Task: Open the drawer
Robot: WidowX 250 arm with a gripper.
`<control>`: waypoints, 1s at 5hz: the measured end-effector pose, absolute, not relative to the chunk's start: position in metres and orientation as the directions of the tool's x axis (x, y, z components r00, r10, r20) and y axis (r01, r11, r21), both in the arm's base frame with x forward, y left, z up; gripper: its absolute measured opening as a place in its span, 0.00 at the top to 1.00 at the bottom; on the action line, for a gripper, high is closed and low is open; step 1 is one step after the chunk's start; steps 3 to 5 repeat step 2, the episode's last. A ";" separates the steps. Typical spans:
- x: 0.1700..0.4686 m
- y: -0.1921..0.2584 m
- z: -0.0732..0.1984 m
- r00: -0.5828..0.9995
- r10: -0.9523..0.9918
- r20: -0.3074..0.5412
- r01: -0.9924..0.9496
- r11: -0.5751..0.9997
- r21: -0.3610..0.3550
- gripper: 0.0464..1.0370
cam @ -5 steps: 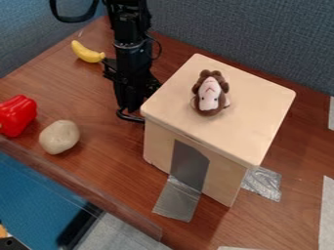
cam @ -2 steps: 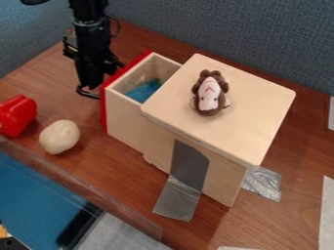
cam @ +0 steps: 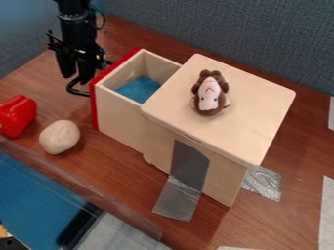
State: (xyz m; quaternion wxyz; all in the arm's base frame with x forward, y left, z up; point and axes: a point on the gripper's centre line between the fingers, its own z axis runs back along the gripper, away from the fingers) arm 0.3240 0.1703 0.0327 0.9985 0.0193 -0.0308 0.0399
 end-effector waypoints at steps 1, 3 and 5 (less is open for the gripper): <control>0.329 0.168 0.060 0.989 0.057 0.133 -0.062 0.997 0.036 0.08; 0.327 0.166 0.100 0.974 0.019 0.225 -0.037 0.996 0.079 0.03; 0.327 0.166 0.100 0.974 0.019 0.225 -0.037 0.996 0.079 0.03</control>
